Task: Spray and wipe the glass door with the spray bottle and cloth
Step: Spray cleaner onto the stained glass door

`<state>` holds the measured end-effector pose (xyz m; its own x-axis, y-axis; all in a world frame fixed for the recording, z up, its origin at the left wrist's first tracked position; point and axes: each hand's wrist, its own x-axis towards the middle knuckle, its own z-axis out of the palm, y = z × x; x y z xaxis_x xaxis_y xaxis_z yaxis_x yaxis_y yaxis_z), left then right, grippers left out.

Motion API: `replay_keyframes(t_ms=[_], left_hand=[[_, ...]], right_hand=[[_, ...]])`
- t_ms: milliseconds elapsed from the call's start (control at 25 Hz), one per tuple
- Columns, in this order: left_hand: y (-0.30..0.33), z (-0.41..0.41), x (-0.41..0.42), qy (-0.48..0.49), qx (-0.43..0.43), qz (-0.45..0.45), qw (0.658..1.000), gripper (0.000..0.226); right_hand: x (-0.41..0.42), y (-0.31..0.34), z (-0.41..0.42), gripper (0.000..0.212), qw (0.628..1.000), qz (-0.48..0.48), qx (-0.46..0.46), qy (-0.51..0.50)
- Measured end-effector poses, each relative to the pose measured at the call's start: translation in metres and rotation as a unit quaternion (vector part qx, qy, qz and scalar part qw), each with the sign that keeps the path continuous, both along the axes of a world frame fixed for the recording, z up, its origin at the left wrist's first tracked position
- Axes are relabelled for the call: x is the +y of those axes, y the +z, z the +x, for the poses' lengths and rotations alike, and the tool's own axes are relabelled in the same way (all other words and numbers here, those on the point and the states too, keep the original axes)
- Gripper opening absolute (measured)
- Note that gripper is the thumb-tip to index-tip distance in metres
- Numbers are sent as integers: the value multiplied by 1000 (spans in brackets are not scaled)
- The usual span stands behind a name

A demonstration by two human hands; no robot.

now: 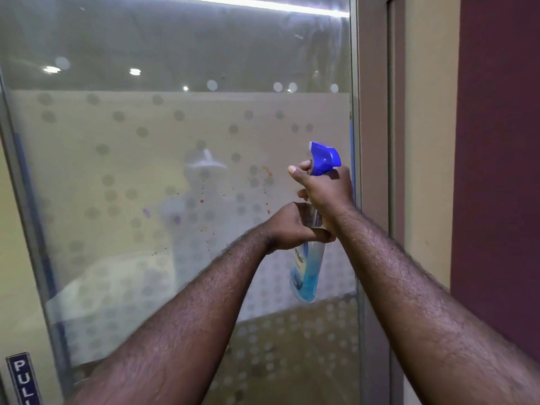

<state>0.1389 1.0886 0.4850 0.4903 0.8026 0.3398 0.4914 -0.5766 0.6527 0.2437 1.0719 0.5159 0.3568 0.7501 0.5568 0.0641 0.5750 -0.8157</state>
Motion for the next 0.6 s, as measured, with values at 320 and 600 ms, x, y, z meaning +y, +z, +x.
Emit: replay_keyframes(t_ms=[320,600], left_hand=[[-41,38,16,-30,-8,-43,999,38],[-105,24,21,-10,-40,-110,993,51]], right_hand=[[10,-39,36,52,999,-48,5,-9],[20,-93,24,41,997,-62,-22,41]])
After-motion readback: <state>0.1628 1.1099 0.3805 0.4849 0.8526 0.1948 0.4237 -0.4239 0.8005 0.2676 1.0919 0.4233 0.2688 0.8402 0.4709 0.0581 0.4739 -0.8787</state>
